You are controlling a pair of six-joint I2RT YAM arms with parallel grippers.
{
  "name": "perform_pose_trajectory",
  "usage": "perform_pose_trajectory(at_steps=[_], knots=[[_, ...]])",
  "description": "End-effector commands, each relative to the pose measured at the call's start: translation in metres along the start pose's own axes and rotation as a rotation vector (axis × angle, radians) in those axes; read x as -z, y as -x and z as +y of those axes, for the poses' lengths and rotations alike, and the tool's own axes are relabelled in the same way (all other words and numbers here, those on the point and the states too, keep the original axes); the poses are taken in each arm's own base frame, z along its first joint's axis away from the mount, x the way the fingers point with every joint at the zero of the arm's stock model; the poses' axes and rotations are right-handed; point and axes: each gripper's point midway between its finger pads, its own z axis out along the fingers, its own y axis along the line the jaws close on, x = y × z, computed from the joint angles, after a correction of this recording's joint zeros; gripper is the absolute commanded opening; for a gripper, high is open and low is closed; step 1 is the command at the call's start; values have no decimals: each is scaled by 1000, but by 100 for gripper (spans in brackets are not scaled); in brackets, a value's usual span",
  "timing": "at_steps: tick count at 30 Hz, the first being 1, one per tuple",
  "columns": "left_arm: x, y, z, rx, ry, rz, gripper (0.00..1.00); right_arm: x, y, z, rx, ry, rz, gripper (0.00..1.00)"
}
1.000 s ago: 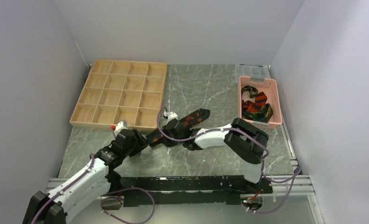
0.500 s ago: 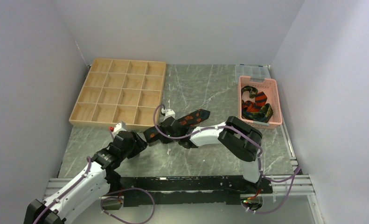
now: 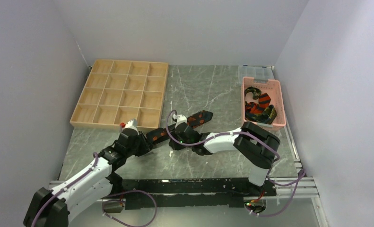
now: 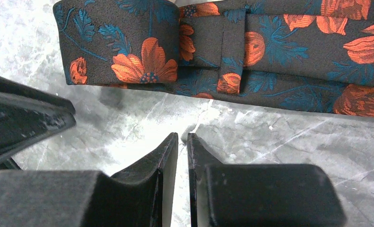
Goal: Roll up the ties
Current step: Roll the tie at the center of the board.
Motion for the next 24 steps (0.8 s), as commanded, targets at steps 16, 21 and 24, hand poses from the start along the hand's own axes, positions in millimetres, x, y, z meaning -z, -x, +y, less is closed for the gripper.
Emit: perform_pose_trajectory(at_steps=[16, 21, 24], knots=[[-38, -12, 23, -33, 142, 74, 3, -9, 26, 8, -10, 6, -33, 18], [-46, 0, 29, -32, 212, 32, 3, -6, 26, 4, -15, 2, -36, 18], [-46, 4, 38, -27, 257, 5, 3, -4, 27, 5, -11, 4, -40, 18]])
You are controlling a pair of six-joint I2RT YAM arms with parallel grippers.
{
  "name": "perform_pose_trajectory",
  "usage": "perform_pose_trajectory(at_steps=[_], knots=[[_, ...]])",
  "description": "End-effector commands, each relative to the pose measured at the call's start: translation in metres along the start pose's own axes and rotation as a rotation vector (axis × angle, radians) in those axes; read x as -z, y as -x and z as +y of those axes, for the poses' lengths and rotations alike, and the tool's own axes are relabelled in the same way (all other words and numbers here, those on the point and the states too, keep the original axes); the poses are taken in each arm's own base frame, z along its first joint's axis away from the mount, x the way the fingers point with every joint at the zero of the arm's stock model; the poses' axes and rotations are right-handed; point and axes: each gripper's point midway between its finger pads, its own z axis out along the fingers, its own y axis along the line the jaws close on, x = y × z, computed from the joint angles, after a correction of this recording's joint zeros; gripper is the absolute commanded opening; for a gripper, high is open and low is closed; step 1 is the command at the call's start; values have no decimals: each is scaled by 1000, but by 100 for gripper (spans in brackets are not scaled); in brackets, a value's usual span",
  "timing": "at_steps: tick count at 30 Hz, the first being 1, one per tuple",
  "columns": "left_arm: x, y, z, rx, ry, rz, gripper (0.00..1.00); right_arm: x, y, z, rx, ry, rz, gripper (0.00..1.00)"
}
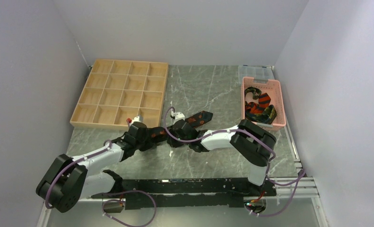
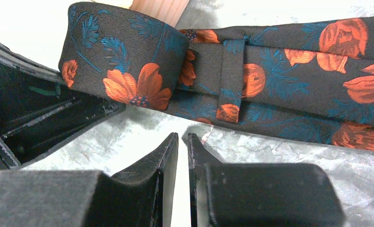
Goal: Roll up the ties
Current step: Roll the tie at the center of the board.
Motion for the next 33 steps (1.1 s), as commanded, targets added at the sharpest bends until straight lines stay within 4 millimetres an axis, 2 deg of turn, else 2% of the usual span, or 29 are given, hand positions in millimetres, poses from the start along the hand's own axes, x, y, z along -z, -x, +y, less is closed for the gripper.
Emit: perform_pose_trajectory(at_steps=[1, 10, 15, 19, 21, 26, 30, 33], knots=[[-4, 9, 31, -8, 146, -71, 3, 9, 16, 3, 4, 3, -42, 18], [4, 6, 27, -48, 101, -61, 3, 16, 22, 4, 3, 18, -54, 18], [9, 2, 16, -35, 22, -49, 4, 13, 26, 21, -2, 93, -43, 19], [18, -6, 10, -26, -19, -11, 4, 11, 18, 37, -14, 158, -2, 19], [26, -9, 7, -21, -43, -2, 4, 11, 11, 31, -22, 142, 19, 19], [52, -3, 2, -14, -91, -45, 5, 7, -10, -6, -33, 2, 47, 19], [70, 8, -7, -11, -128, -92, 5, 2, -1, -25, -57, -73, 17, 19], [76, 22, -7, 15, -115, -159, 12, 16, 17, -21, -65, -42, -31, 19]])
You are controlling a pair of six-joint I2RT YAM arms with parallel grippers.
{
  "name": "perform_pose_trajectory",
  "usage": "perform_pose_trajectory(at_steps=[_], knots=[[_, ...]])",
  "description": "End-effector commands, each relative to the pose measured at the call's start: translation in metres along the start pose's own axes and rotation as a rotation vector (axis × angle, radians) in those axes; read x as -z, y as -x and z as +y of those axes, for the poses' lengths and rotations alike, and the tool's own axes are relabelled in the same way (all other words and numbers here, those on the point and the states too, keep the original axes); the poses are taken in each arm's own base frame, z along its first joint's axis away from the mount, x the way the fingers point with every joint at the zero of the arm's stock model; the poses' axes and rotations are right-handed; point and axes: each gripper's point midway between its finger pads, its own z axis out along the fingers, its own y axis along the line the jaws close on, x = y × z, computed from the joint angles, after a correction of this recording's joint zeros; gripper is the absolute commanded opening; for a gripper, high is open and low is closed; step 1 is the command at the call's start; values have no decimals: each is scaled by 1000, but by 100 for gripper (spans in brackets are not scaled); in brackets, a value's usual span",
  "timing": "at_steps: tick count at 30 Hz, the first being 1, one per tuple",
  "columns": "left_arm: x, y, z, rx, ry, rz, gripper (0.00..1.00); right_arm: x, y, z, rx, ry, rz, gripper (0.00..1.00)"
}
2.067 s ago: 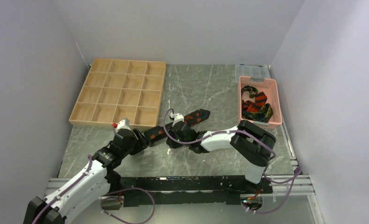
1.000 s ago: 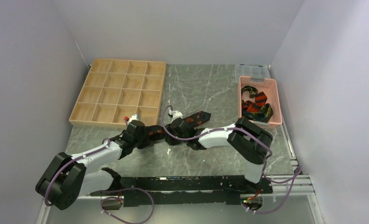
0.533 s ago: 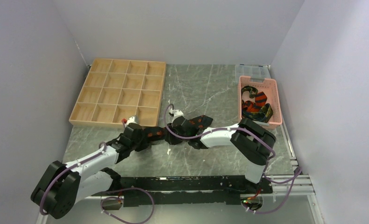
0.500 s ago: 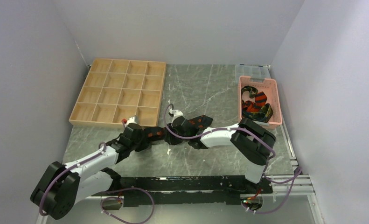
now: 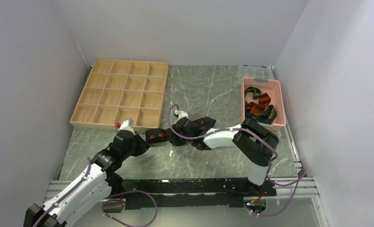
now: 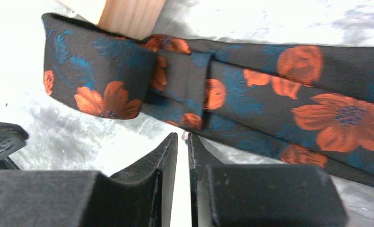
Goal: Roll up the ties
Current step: Roll the tie at the center of the board.
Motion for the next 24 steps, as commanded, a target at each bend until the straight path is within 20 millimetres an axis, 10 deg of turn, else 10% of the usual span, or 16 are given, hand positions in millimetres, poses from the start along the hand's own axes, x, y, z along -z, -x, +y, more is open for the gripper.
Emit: perform_pose_trajectory(at_steps=[1, 6, 14, 24], knots=[[10, 21, -1, 42, 47, -76, 20, 18, 26, -8, -20, -21, -86, 22], [-1, 38, -22, 99, -32, -102, 47, 45, 63, 24, -33, 113, -104, 56], [-6, 58, -20, 208, -79, -128, 73, 22, 69, 43, -44, 217, 9, 58], [-24, 52, 7, 308, -104, -39, 76, -7, 70, 35, -71, 164, 25, 54]])
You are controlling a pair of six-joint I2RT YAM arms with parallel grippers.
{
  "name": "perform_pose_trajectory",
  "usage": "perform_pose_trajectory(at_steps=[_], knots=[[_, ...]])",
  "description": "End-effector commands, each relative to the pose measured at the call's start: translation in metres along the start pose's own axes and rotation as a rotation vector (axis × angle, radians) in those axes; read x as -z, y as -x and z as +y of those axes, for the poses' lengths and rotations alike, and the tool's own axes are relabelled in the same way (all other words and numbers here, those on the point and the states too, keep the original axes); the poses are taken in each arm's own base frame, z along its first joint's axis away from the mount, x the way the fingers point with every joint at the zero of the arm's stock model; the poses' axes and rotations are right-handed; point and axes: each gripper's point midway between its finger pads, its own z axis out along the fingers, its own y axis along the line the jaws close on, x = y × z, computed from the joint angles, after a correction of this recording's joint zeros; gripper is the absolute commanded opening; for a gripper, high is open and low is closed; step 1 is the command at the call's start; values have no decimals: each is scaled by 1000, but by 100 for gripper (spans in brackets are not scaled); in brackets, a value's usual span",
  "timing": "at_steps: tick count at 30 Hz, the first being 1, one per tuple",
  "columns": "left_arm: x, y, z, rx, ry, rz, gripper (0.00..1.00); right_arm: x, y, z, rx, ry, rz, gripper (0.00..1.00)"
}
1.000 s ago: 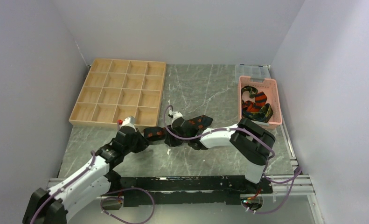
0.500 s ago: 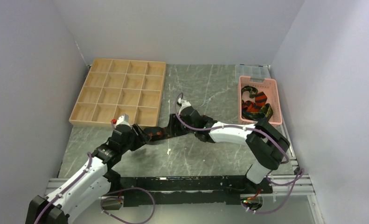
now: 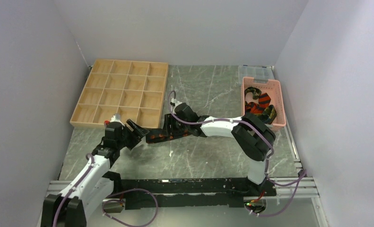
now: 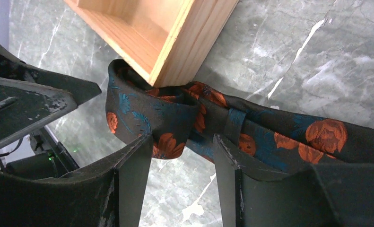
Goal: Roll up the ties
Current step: Roll the tie at the center of the board.
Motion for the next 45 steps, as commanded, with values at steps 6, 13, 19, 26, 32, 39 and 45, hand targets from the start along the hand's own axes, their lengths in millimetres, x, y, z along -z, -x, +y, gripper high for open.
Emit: perform_pose_trajectory(at_steps=[6, 13, 19, 26, 32, 39, 45], knots=[[-10, -7, -5, 16, -129, 99, 93, -16, 12, 0, -27, -19, -27, 52], [-16, -14, -2, 1, -151, 131, 86, -15, 2, -22, -70, -74, -41, 46], [-22, -15, -5, -26, -175, 155, 78, -14, 1, -31, -104, -66, -44, 45], [-30, -13, -6, -43, -189, 156, 73, -14, -5, -39, -141, -39, -33, 44], [-35, -14, -11, -43, -223, 177, 67, -14, -7, -42, -146, -32, -30, 43], [-37, -30, -19, -45, -261, 246, 68, -16, -8, -42, -143, -31, -26, 42], [-39, -30, -23, -64, -245, 236, 42, -16, -10, -43, -145, -30, -25, 42]])
